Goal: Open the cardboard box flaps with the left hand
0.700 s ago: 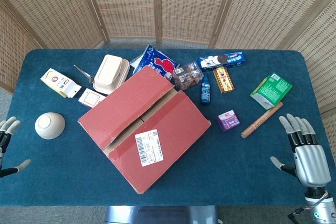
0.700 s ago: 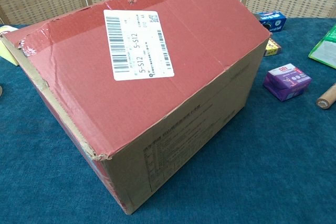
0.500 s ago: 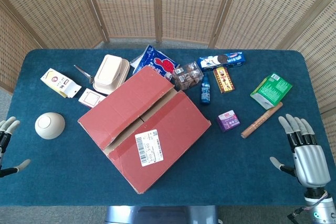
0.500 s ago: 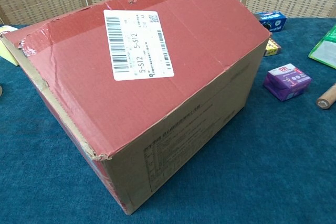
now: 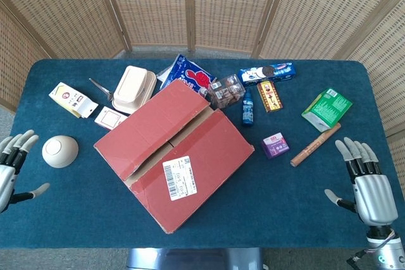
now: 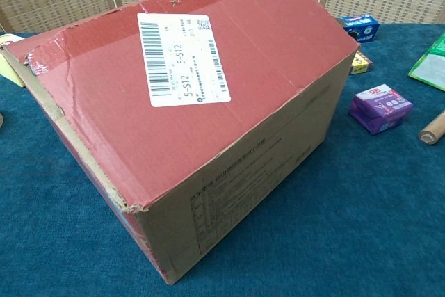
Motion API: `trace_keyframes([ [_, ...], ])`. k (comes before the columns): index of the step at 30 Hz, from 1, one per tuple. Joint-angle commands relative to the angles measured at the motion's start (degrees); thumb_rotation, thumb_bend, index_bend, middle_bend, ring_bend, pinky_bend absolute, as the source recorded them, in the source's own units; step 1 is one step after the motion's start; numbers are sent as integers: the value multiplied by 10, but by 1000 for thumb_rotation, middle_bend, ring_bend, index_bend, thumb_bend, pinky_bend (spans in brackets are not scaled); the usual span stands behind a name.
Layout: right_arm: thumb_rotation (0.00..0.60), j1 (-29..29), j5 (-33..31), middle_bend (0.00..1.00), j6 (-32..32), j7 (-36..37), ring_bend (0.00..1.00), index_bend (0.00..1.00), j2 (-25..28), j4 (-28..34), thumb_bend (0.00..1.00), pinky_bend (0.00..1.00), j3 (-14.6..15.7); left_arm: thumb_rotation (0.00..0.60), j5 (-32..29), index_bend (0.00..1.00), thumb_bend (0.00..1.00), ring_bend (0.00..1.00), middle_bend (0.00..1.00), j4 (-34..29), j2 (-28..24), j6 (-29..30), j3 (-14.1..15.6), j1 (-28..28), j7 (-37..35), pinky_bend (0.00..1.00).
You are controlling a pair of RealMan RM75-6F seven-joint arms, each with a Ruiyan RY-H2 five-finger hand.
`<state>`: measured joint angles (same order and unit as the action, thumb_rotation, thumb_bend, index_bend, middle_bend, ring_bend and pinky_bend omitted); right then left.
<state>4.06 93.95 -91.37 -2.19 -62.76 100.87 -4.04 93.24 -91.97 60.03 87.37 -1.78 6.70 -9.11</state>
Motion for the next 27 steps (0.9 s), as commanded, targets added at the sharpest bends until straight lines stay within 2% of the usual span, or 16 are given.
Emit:
trace_keyframes([
  [1, 600, 0, 3, 0, 0, -1, 0, 0, 0, 1, 0, 0, 2, 600, 9, 0, 122, 0, 0, -30, -4, -11, -9, 17, 13, 0],
  [9, 600, 0, 1, 0, -1, 12, 0, 0, 4, 2, 0, 0, 1, 600, 19, 0, 123, 0, 0, -122, -1, -55, -20, 57, 84, 0],
  [13, 600, -1, 2, 0, -2, 20, 0, 0, 8, 3, 0, 0, 1, 600, 15, 0, 123, 0, 0, -156, 26, -93, -33, 89, 136, 0],
  [21, 600, -3, 5, 0, -7, 31, 0, 0, 13, 5, 0, 0, 0, 600, -11, 0, 122, 0, 0, -155, 85, -122, -59, 127, 198, 0],
  [27, 600, -2, 2, 0, -6, 42, 0, 0, 17, 5, 0, 0, -1, 600, -28, 0, 122, 0, 0, -143, 113, -128, -65, 141, 228, 0],
])
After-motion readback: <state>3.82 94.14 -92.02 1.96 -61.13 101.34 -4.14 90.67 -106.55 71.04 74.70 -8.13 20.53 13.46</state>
